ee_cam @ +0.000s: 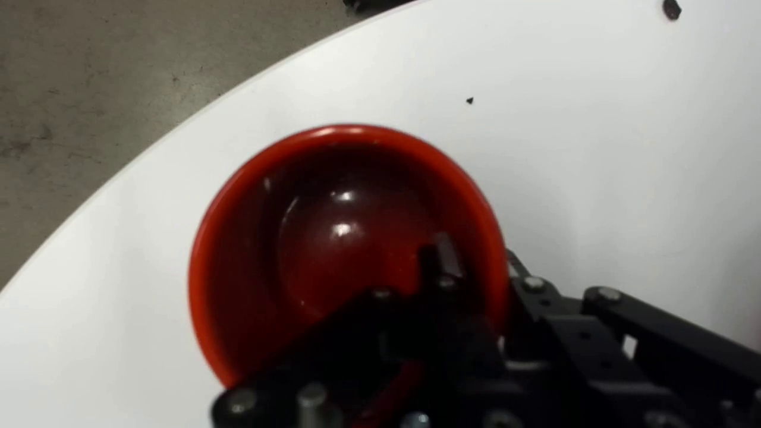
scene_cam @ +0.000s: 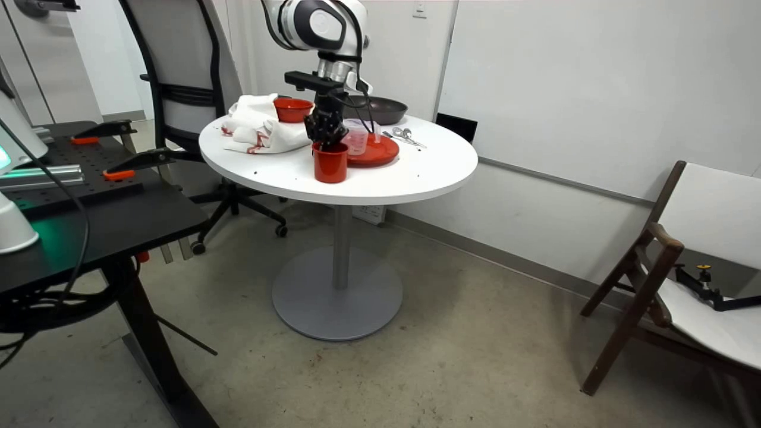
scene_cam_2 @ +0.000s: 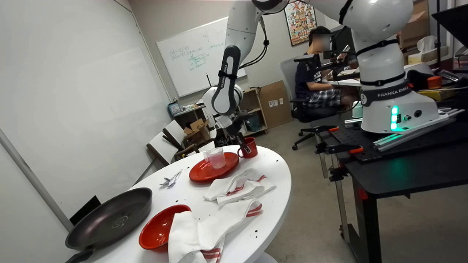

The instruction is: Pick up the red mug then set it down again

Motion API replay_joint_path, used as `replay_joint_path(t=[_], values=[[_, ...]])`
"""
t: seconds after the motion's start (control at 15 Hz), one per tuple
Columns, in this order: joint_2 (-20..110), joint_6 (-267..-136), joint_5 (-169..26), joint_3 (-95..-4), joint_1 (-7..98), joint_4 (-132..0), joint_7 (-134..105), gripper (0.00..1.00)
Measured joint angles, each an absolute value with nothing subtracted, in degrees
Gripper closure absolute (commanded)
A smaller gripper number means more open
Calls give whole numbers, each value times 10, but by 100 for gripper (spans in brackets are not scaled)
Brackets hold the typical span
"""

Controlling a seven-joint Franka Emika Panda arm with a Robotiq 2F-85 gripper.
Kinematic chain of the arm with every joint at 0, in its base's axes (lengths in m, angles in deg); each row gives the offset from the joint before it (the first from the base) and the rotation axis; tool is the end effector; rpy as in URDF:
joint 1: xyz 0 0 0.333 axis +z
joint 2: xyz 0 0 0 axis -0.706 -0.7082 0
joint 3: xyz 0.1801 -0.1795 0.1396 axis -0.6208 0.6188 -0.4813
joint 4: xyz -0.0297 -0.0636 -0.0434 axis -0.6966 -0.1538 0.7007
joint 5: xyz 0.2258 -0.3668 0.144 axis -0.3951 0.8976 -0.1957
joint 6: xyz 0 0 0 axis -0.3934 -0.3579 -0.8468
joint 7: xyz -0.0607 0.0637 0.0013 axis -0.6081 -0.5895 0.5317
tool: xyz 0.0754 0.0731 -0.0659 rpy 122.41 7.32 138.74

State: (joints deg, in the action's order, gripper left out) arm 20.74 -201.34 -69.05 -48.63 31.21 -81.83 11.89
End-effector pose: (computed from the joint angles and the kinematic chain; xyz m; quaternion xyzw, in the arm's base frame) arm 0.5758 -0.1963 0.0202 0.9879 0.0735 -0.1362 0.0111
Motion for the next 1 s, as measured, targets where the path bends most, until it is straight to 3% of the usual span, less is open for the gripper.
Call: replay_joint_path(t=[0.6, 1.0], values=[[212, -2004, -708, -490, 302, -811, 119, 98], [281, -1985, -747, -495, 286, -808, 120, 98]])
